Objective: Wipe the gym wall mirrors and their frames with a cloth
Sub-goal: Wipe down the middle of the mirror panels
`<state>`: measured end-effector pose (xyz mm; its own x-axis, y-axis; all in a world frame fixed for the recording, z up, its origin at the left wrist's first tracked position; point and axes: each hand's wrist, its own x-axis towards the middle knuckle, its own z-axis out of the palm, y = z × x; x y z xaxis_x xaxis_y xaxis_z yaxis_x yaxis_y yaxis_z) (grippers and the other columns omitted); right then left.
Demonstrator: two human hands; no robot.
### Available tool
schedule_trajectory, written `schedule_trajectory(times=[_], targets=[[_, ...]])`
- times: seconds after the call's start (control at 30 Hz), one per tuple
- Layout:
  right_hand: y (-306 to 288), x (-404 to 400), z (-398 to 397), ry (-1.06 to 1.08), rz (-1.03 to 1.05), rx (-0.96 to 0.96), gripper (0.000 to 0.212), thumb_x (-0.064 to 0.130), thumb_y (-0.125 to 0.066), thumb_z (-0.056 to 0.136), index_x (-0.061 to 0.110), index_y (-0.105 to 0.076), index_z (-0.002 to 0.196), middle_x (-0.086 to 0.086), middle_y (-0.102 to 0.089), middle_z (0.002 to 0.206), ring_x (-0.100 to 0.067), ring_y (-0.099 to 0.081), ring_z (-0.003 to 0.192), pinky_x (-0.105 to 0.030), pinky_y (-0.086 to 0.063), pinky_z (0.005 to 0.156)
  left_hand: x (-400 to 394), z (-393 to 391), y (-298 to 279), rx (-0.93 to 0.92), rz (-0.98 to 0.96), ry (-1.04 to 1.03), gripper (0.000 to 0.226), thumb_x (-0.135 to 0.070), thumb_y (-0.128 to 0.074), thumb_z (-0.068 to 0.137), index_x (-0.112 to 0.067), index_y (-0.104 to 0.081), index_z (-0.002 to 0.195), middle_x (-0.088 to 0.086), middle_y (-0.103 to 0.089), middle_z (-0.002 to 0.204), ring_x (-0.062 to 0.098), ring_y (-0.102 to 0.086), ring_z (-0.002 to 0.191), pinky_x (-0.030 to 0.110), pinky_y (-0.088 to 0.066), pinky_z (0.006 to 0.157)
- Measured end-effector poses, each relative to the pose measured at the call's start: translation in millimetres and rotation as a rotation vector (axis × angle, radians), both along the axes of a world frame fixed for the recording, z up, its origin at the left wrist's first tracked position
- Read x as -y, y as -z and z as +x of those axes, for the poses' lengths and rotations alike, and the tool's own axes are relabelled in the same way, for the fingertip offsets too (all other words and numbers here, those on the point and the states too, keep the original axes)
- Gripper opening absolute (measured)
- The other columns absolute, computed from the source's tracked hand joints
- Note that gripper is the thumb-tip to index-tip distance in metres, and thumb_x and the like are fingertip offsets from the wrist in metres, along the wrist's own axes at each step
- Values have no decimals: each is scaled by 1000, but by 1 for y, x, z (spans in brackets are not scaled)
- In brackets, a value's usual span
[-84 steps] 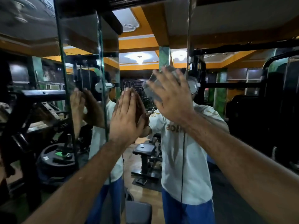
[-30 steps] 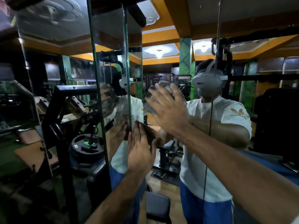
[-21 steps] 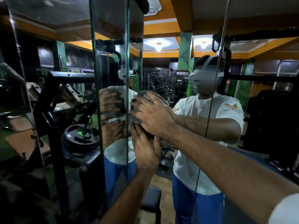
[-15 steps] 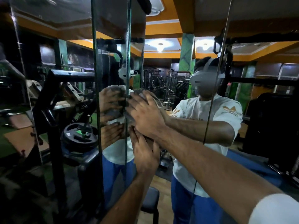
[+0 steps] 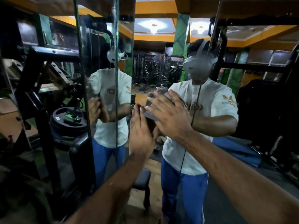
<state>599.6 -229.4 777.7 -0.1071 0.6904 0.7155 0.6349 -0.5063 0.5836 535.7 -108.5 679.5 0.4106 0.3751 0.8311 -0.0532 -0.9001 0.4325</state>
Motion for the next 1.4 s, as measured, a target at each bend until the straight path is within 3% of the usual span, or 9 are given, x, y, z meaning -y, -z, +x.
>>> schedule_trajectory(times=[0.13, 0.3, 0.5, 0.67, 0.83, 1.03, 1.17, 1.23, 1.4], targets=[[-16, 12, 2, -9, 440, -65, 38, 25, -67, 90, 20, -69, 128, -3, -58, 150, -28, -43, 148, -65, -26, 120, 1, 1, -7, -23, 60, -37, 84, -53, -50, 103, -3, -15, 160, 7, 1, 170, 24, -5, 157, 54, -32, 119], [24, 31, 4, -18, 339, -63, 42, 22, -71, 92, 21, -66, 134, -4, -54, 155, -28, -40, 151, -61, -22, 123, 8, -1, -11, -42, 277, -7, 72, -31, -54, 105, -2, -18, 160, 15, -9, 169, 27, -5, 157, 49, -25, 123], [14, 51, 0, 37, 838, -155, 38, 27, -63, 100, 24, -68, 137, -6, -50, 158, -30, -35, 153, -58, -18, 126, 22, 4, -19, -4, 420, 1, 63, -23, -49, 106, 6, -24, 156, 23, -16, 166, 33, -12, 156, 49, -20, 125], [56, 62, -1, 107, 816, -196, 46, 34, -62, 100, 22, -62, 145, -12, -42, 162, -32, -31, 155, -61, -21, 125, 41, 13, -37, 109, 525, 63, 62, -15, -57, 102, 6, -31, 153, 22, -24, 163, 35, -21, 153, 52, -25, 123], [48, 83, 2, 179, 1160, -325, 51, 33, -57, 103, 18, -53, 152, -19, -33, 165, -39, -22, 156, -63, -15, 125, 52, 21, -39, 78, 630, 122, 64, -17, -60, 101, 3, -32, 154, 21, -23, 164, 34, -20, 154, 45, -14, 127], [51, 116, 13, 114, 812, -203, 46, 35, -47, 107, 21, -56, 149, -15, -42, 162, -35, -28, 155, -65, -18, 124, 82, 30, -58, 89, 727, 212, 62, -6, -54, 96, 6, -34, 153, 24, -24, 163, 36, -21, 153, 52, -25, 123], [53, 141, 15, 163, 1287, -391, 49, 34, -51, 106, 18, -50, 153, -15, -31, 167, -34, -17, 159, -65, -16, 124, 108, 40, -57, 115, 784, 269, 55, -13, -47, 101, 5, -36, 152, 23, -28, 162, 35, -23, 153, 51, -25, 123], [31, 138, 14, 152, 1355, -453, 51, 32, -53, 105, 19, -48, 154, -13, -28, 169, -34, -13, 160, -63, -12, 126, 119, 44, -59, 130, 766, 293, 59, -11, -53, 98, 5, -36, 152, 24, -28, 162, 36, -22, 153, 53, -25, 123], [34, 165, 18, 109, 982, -315, 46, 24, -57, 102, 18, -56, 147, -15, -36, 165, -29, -15, 159, -63, -13, 126, 141, 47, -57, 174, 713, 292, 56, -8, -53, 99, 5, -37, 152, 23, -28, 162, 35, -24, 153, 53, -26, 123]])
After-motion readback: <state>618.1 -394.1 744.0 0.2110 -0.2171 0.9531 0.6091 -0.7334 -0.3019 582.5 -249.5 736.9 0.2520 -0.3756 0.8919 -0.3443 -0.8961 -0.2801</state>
